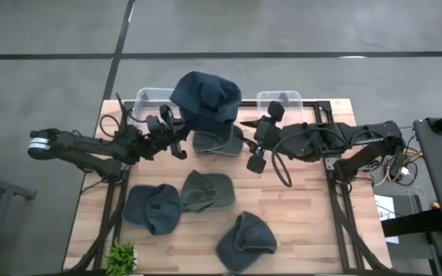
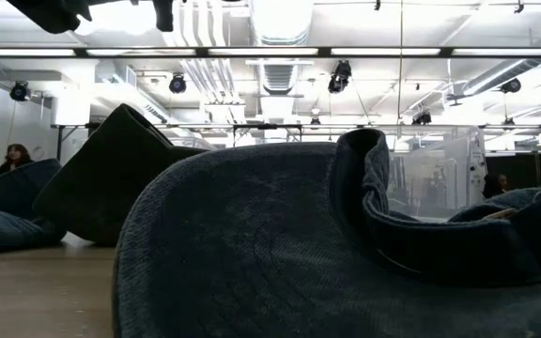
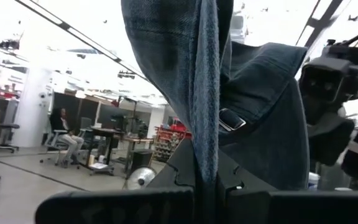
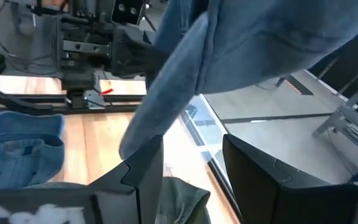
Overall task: Pick & Place hat
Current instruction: Put the top right blue cap into the right transparent bin
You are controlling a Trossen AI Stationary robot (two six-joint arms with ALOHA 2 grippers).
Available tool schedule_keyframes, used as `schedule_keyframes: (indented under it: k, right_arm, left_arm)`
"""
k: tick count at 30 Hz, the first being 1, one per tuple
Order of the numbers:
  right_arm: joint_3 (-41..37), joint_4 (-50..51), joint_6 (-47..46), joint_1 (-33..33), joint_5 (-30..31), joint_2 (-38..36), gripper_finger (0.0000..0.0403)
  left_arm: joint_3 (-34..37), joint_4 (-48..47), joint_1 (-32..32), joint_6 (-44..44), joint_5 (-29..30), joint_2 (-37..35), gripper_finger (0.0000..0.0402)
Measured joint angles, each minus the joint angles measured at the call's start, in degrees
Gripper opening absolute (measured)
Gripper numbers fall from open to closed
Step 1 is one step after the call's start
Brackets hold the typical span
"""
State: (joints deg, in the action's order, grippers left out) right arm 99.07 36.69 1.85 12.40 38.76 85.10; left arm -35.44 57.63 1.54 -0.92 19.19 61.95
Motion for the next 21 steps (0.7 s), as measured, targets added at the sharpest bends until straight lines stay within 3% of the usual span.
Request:
schedule_keyframes:
  k: [21]
  right_arm:
    - [0.00, -5.05, -1.43, -0.13, -7.93, 0.24, 0.0155]
  left_arm:
    - [0.09, 1.50, 0.07, 2.72, 2.83, 0.55, 0.0004]
